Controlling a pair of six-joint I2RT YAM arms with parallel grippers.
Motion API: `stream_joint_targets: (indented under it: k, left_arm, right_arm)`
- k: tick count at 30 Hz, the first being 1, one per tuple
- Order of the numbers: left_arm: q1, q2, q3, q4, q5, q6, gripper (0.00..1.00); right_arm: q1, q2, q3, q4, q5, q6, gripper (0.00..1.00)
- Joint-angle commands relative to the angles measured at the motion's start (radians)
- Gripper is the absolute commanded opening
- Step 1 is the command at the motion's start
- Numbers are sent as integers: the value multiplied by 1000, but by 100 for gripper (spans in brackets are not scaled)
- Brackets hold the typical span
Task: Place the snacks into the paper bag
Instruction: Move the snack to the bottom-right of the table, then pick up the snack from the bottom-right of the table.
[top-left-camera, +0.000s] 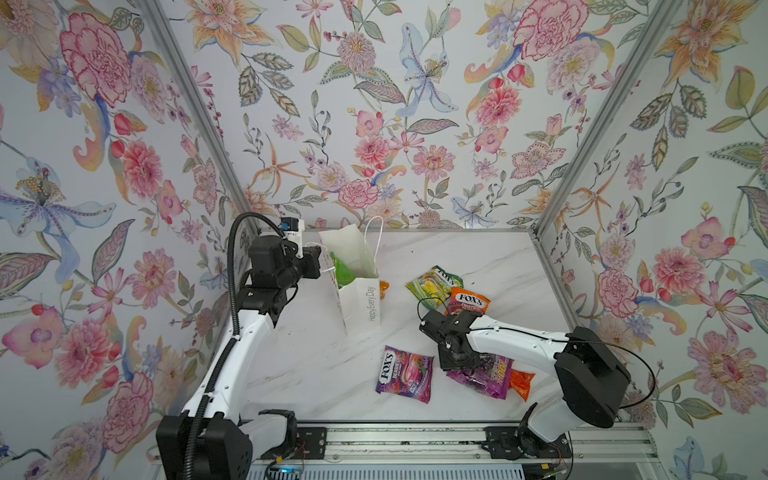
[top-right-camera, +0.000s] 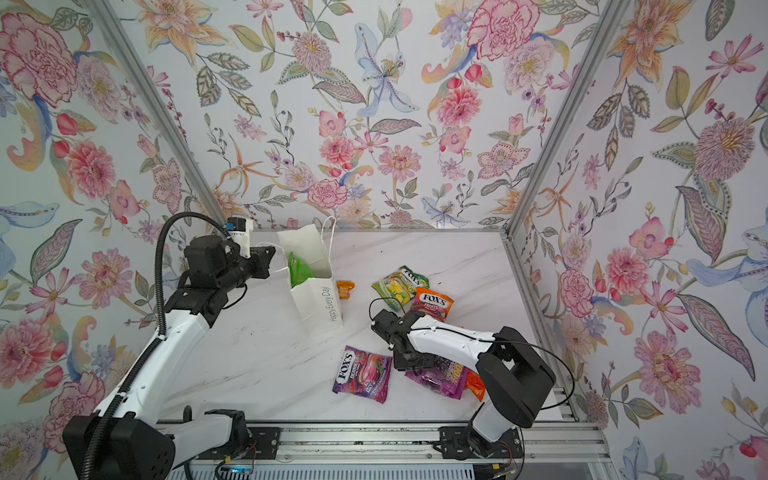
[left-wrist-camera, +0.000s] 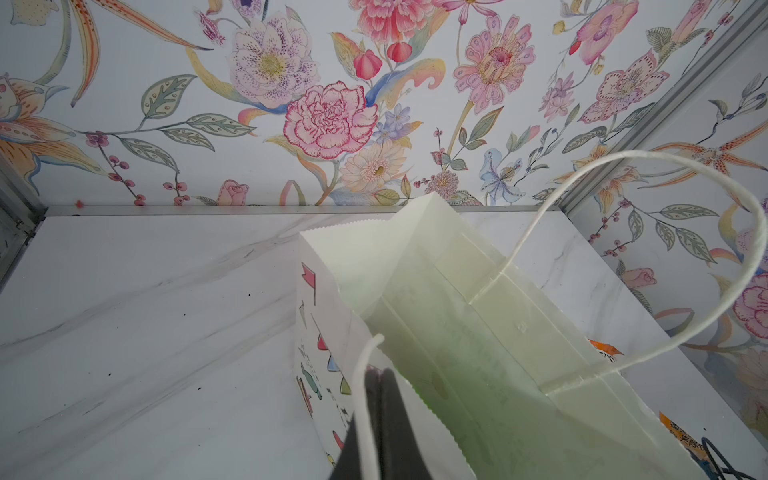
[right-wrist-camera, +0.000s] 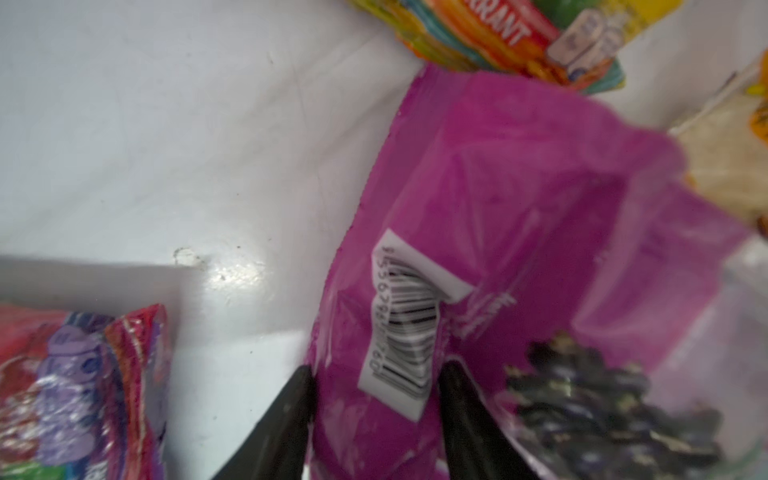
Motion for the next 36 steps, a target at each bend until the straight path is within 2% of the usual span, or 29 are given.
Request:
stream_joint_targets:
  k: [1, 7, 12, 25, 32, 36]
  left_arm:
    - [4, -22, -11, 21, -4, -2, 0]
    - [4, -19, -11, 20, -4, -2, 0]
    - [3, -21, -10, 19, -4, -2, 0]
    - [4, -24, -8, 19, 2, -4, 0]
    - [3, -28, -7, 19, 11, -7, 0]
    - [4, -36, -7, 16, 14, -9, 0]
  right_arm:
    - [2, 56, -27, -10, -24, -5, 37]
    - [3, 19, -23, -11, -11, -5, 12]
    - [-1, -32, -20, -10, -2, -4, 0]
    - [-49, -318, 72, -9, 88, -32, 0]
    - [-55, -380, 202, 18, 159, -109, 0]
    - [-54, -408, 262, 125, 143, -176, 0]
